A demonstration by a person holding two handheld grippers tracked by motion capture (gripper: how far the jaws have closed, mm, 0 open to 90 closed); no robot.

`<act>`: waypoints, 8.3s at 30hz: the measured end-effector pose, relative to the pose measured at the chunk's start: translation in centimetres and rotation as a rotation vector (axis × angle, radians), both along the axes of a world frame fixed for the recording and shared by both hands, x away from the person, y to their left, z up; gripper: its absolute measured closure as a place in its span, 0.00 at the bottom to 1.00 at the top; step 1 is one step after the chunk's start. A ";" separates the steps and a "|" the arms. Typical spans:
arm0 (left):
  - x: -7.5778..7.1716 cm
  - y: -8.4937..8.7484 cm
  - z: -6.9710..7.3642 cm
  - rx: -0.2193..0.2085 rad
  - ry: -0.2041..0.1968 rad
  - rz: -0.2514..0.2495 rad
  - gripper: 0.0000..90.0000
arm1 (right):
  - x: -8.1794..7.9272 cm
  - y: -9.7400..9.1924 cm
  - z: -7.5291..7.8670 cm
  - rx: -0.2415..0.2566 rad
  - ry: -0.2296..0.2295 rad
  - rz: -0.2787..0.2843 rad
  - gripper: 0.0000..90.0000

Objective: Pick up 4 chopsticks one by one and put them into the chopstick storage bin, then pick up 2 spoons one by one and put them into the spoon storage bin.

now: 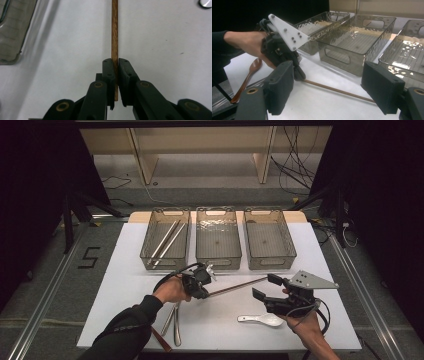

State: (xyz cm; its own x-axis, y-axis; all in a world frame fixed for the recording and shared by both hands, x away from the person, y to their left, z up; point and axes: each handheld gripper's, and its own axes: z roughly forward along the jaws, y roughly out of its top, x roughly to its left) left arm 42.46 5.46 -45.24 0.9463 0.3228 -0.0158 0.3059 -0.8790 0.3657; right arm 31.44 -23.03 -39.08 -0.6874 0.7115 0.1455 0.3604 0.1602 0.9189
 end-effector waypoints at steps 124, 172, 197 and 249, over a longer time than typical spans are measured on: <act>6.8 18.9 5.0 -0.287 -0.166 0.731 0.93 | 0.0 0.0 0.0 0.000 0.001 -0.002 0.30; 2.6 14.2 7.7 -0.234 -0.065 0.629 0.32 | 0.0 -0.1 0.1 0.000 -0.006 -0.004 0.30; -3.5 14.4 5.9 -0.172 -0.030 0.381 0.24 | -0.1 0.1 0.1 -0.002 -0.003 -0.001 0.30; -7.3 13.5 2.3 0.031 0.029 0.144 0.22 | 0.2 -0.3 -0.1 0.000 0.006 -0.011 0.30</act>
